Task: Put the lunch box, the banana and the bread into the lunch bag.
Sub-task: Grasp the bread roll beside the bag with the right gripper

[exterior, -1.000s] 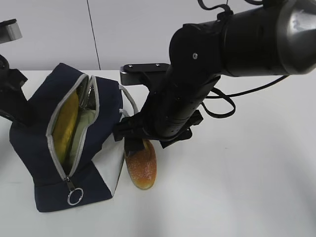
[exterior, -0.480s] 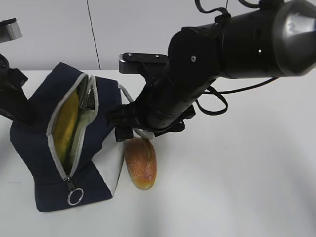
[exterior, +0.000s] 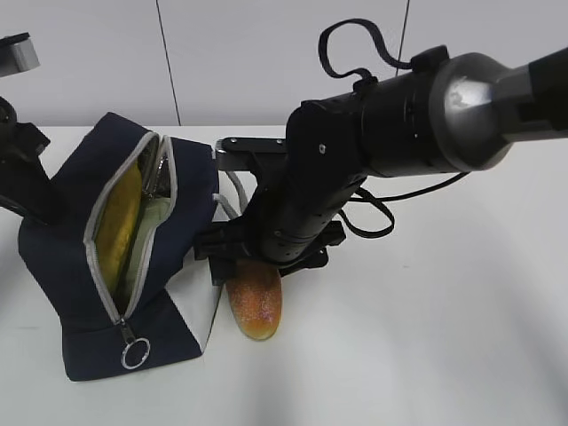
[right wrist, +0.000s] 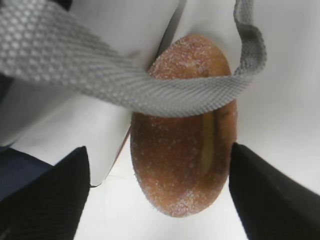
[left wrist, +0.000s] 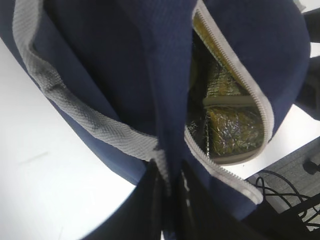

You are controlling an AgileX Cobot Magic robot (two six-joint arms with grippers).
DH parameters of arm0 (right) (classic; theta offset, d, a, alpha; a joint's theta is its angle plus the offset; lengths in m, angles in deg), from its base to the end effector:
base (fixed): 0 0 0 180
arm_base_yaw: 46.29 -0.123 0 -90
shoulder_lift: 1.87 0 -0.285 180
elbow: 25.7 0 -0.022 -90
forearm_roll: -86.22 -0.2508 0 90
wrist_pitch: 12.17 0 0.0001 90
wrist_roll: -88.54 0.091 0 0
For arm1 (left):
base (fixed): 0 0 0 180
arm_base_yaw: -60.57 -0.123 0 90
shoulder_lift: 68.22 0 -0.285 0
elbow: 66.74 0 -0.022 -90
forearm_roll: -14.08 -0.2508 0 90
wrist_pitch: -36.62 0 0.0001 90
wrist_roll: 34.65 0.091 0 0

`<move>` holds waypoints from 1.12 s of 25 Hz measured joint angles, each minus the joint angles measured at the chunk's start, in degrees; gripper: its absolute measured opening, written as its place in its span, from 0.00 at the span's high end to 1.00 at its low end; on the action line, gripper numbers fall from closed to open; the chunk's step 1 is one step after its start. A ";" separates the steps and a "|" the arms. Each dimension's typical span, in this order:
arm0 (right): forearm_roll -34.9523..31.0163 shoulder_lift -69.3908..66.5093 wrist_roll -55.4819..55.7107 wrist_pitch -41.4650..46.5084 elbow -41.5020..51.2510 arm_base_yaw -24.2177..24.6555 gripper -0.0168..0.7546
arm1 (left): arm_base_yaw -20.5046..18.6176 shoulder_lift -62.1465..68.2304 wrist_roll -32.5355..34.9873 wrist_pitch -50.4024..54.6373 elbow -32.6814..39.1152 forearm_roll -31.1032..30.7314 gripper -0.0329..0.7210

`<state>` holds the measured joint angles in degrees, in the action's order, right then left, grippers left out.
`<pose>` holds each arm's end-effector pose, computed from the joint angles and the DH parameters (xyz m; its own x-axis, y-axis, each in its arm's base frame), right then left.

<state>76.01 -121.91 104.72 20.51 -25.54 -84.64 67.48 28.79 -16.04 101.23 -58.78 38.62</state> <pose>0.3179 0.2626 0.1822 -0.9049 -0.1835 -0.3840 -0.3005 0.9145 0.2709 0.2947 -0.0701 0.2800 -0.9353 0.2358 -0.2640 0.3180 0.8871 -0.3345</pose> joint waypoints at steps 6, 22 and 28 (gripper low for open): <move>0.38 -1.32 0.51 -0.57 0.00 0.00 0.12 | 0.00 0.00 0.00 0.00 0.00 0.00 0.93; 3.98 -4.58 0.66 -0.90 -0.22 0.22 0.14 | 0.00 0.00 0.00 0.00 0.00 0.00 0.93; 4.11 -5.51 0.75 -1.42 -0.30 0.33 0.26 | 0.00 0.00 0.00 0.00 0.00 0.00 0.93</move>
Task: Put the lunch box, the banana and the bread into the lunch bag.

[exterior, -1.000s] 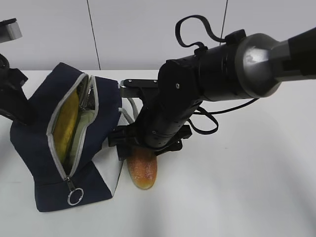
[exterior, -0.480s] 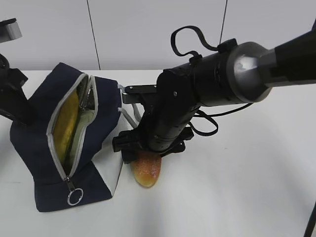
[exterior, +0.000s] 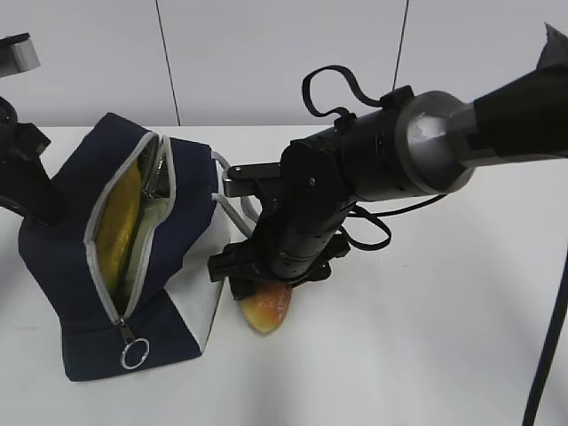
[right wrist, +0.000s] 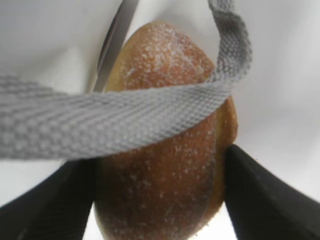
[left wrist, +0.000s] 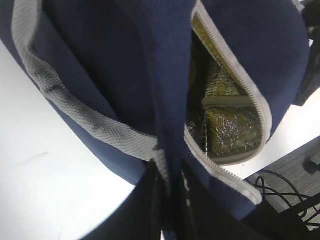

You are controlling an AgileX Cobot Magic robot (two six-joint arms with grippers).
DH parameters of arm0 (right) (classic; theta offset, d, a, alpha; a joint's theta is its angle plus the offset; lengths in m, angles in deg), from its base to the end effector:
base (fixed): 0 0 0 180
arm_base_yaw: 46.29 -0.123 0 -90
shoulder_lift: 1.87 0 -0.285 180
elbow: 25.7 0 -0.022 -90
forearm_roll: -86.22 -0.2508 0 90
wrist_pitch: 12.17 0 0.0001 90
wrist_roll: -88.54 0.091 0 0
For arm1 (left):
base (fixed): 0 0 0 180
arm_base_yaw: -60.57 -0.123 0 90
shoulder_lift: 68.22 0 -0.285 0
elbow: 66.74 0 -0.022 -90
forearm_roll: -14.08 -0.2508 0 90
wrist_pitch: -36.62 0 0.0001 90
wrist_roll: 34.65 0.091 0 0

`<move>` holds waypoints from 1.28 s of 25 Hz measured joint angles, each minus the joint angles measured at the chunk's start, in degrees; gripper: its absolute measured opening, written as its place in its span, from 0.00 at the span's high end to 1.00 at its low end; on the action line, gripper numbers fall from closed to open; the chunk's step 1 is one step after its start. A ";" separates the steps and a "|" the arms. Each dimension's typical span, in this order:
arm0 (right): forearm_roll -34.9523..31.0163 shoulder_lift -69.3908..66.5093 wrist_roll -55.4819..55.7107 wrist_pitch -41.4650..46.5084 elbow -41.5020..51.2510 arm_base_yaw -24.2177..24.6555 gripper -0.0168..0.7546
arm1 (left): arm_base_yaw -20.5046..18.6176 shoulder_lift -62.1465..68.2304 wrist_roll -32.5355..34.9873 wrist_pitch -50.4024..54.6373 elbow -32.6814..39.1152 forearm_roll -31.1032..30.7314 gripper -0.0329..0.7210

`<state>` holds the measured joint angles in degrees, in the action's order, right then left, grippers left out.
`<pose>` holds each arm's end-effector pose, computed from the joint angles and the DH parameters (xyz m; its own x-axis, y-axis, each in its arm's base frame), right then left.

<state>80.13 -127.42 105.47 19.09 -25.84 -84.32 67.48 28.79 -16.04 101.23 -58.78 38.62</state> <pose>0.3269 0.2621 0.1441 -0.9076 -0.2321 -0.3499 -0.3135 0.9290 0.1969 0.2947 -0.0701 0.2800 -0.9353 0.2358 -0.2640 0.3180 0.8871 -0.3345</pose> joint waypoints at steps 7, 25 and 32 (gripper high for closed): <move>0.00 0.00 0.00 0.00 -0.26 0.00 0.49 | 0.00 0.00 0.00 0.00 0.00 0.00 0.93; 20.59 2.68 11.42 31.02 -9.78 -0.19 0.55 | 0.00 0.00 0.00 0.00 0.00 0.00 0.92; 16.56 10.56 11.55 31.81 -14.86 -0.12 0.55 | 0.00 0.00 0.00 0.00 0.00 0.00 0.92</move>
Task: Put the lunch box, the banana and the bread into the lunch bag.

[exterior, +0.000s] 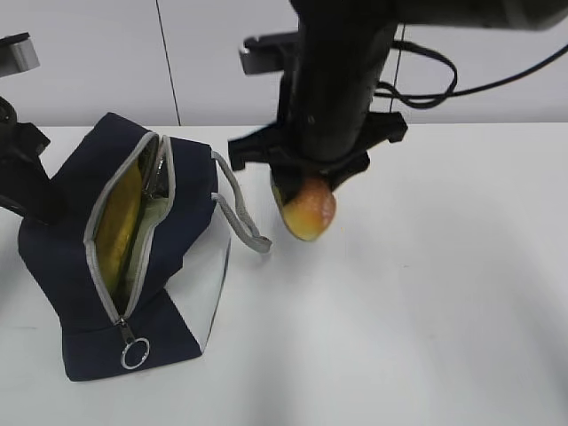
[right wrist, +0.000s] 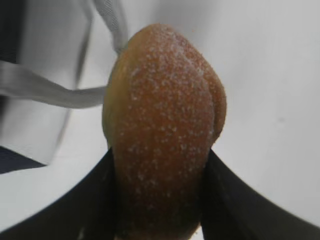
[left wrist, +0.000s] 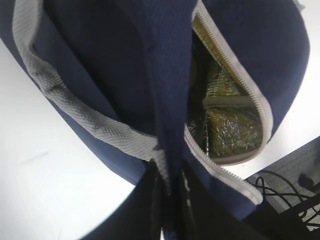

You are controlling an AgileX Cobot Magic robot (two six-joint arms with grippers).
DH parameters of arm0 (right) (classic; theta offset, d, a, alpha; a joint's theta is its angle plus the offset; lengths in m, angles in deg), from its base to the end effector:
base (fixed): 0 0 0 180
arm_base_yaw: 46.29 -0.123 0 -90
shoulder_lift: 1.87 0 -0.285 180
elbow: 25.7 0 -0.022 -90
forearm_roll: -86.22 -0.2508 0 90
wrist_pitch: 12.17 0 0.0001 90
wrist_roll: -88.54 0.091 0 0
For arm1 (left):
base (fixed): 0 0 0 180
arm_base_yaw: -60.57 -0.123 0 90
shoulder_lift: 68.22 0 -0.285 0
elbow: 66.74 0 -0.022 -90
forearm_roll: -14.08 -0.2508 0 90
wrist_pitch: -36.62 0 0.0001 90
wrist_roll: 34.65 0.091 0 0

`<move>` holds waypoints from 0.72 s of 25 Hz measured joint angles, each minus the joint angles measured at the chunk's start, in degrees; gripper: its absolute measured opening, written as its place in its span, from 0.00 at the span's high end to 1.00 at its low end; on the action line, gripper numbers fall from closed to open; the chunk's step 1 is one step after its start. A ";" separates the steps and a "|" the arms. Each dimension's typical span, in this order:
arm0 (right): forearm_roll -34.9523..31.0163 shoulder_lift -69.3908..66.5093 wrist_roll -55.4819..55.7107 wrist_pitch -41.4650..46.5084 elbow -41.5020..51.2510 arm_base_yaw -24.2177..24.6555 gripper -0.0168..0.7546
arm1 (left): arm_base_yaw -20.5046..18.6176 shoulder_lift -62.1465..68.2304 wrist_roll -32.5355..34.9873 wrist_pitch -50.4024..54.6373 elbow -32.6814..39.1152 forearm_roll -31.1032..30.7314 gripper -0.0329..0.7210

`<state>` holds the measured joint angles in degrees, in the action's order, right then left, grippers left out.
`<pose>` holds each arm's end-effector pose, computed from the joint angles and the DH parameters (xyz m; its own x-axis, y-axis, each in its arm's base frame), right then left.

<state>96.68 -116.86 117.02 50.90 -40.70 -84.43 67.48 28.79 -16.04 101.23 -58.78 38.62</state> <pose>0.3220 0.2341 0.2737 -0.9172 -0.2159 -0.3349 -0.2215 0.9749 -0.0218 0.2947 -0.0701 0.2800 -0.9353 0.2358 -0.2640 0.3180 0.8871 -0.3345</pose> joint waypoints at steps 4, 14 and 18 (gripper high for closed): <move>-9.32 1.00 -4.02 -3.81 -5.51 0.00 0.55 | 0.00 0.00 0.00 0.00 0.00 0.00 0.92; -24.11 -2.23 -7.73 -17.14 -7.06 0.00 0.55 | 0.00 0.00 -0.10 0.10 0.00 0.41 0.92; -29.87 -5.98 -7.85 -20.45 -7.20 0.00 0.55 | 0.00 0.00 -0.30 0.10 0.00 0.43 0.92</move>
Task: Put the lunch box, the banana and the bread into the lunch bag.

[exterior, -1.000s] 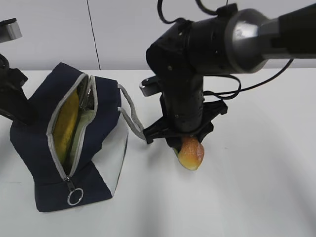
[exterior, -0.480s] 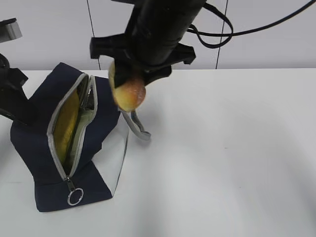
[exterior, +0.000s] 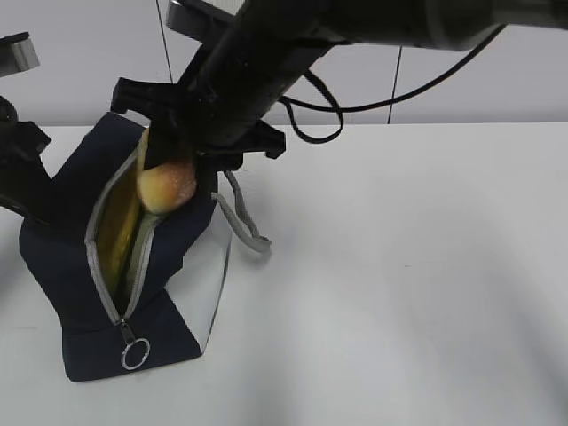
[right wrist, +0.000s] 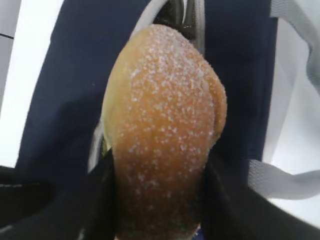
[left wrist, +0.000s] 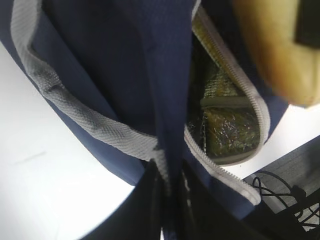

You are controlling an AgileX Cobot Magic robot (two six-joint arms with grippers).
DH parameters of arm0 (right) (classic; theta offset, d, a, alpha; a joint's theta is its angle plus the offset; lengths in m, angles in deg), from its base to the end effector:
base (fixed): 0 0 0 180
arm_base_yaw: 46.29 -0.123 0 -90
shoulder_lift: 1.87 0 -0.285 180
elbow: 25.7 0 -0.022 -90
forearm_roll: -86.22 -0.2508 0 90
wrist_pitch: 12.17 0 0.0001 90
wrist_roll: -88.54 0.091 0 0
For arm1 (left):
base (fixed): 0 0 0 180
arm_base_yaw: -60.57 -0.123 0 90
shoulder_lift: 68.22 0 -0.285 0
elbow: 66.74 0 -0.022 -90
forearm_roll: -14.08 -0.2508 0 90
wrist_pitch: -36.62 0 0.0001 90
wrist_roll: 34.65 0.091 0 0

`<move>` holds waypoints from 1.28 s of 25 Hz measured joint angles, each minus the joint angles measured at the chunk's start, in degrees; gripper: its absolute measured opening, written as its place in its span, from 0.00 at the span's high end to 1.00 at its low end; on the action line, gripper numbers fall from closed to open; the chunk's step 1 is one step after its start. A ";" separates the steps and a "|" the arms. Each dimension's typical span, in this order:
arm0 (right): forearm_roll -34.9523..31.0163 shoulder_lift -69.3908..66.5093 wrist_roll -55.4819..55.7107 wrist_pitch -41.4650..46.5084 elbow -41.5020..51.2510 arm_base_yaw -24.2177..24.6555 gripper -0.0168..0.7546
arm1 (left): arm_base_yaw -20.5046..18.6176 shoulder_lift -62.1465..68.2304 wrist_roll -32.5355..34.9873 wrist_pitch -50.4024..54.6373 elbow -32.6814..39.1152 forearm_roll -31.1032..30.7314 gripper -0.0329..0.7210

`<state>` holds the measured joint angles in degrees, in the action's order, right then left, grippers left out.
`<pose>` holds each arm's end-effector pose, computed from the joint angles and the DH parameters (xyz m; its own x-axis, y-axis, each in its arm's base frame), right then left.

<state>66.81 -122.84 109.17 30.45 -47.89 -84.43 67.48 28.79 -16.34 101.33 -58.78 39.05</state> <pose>0.3453 0.2972 0.2831 -0.9031 0.0044 -0.4295 -0.2398 0.8245 0.5126 0.2946 -0.0707 0.2802 -0.9378 0.2281 -0.2616 0.3112 0.8863 -0.3430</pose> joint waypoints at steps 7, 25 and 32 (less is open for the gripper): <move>-10.96 -4.69 -0.72 -6.30 -0.04 0.00 0.55 | 0.00 0.00 -0.14 0.00 0.00 0.34 0.92; -14.77 -8.35 -10.88 -5.18 -0.13 0.00 0.20 | 0.00 0.00 -0.14 -0.19 0.00 0.61 0.92; -12.21 -8.35 -11.71 0.99 -1.59 0.00 0.13 | 0.00 0.00 -0.14 -0.32 0.00 0.69 0.92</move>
<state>54.61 -131.19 97.46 31.44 -49.48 -84.43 67.48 28.79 -16.48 101.00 -58.78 39.73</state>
